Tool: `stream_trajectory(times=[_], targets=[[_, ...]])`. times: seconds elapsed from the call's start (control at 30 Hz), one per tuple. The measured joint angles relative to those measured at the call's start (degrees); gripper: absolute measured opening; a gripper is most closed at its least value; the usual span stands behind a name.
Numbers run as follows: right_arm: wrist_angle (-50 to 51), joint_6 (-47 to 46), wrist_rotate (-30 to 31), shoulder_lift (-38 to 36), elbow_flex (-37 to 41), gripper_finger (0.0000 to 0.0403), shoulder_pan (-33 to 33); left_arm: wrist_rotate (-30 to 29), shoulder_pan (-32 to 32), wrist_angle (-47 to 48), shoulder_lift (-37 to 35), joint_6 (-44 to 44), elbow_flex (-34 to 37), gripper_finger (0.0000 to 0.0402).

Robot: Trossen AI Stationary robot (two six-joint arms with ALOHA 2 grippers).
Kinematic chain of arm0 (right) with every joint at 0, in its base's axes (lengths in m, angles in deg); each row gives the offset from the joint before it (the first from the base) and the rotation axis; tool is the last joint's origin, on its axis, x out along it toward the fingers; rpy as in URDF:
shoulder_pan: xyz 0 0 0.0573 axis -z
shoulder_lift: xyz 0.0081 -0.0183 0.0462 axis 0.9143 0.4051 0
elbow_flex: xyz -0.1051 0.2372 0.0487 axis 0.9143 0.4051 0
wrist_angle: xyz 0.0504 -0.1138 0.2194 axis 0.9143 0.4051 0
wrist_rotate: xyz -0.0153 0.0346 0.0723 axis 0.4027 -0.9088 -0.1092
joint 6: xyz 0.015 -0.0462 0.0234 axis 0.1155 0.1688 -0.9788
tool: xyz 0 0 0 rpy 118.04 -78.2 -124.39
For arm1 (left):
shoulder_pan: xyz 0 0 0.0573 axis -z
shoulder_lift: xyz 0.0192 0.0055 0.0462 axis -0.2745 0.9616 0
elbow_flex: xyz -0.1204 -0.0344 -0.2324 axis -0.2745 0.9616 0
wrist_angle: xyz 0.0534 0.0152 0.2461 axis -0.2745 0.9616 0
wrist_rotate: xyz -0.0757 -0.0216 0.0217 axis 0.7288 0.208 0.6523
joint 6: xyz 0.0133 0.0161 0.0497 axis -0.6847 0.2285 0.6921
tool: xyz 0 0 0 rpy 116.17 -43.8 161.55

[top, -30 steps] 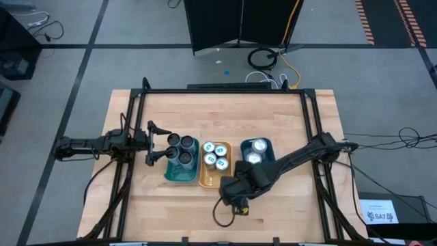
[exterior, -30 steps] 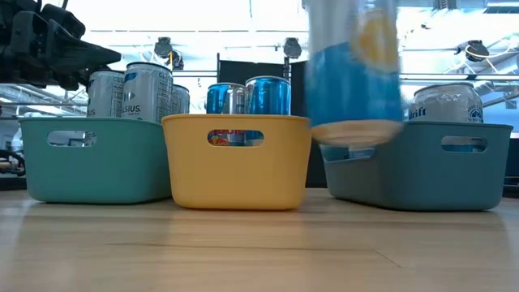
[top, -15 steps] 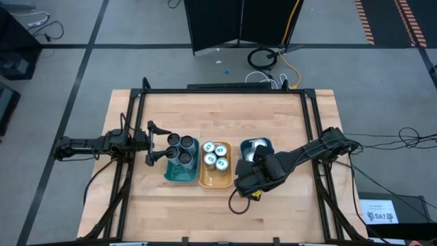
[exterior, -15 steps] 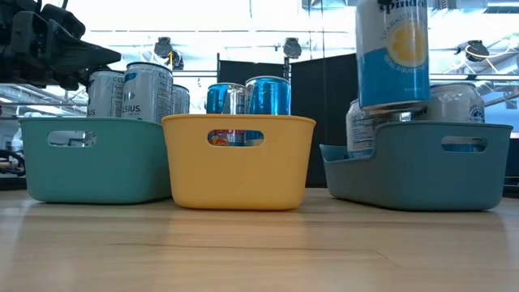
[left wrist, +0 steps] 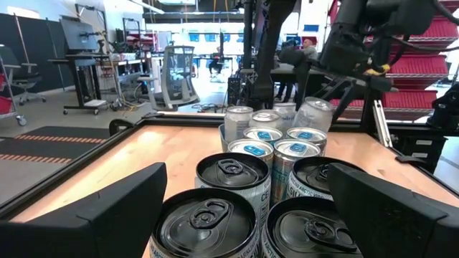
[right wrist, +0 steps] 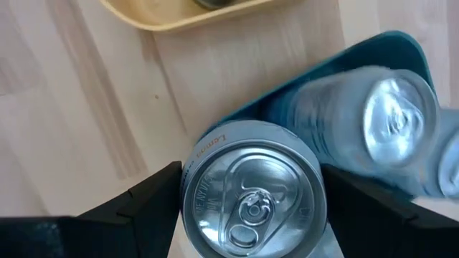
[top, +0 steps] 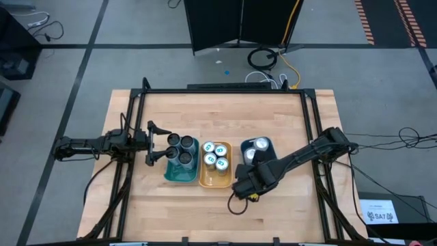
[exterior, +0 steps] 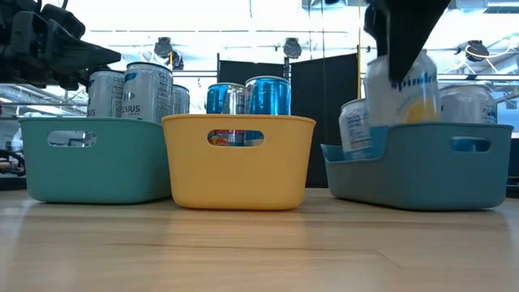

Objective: Sort soda cans
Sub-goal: Put the bottom silver can into the dark green bin and align the cans

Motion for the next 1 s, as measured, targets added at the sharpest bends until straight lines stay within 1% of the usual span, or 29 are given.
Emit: stream_trajectory(times=[0.1,0.3,0.47,0.57,0.63,0.77,1.0], targets=[[-3.3,0.3,0.4,-0.1,2.4,0.0284,0.4,0.0,0.0,0.0,0.0,0.0,0.0,0.0391],[-4.2,-0.5,0.0,-0.3,5.3,0.0287,0.9,0.0,0.0,0.0,0.0,0.0,0.0,0.0391],[-4.4,-0.3,0.3,-0.5,5.4,0.0317,0.9,0.0,0.0,0.0,0.0,0.0,0.0,0.0391],[-3.3,-1.8,-1.1,-0.7,5.9,0.0335,0.9,0.0,0.0,0.0,0.0,0.0,0.0,0.0391],[-3.1,-2.7,-0.9,-0.6,6.0,0.0342,0.9,0.0,0.0,0.0,0.0,0.0,0.0,0.0391],[-2.3,-4.6,-0.6,-1.1,5.8,0.0345,0.9,0.0,0.0,0.0,0.0,0.0,0.0,0.0391],[-2.5,-4.2,-0.3,-1.1,5.8,0.0347,0.8,0.0,0.0,0.0,0.0,0.0,0.0,0.0391]])
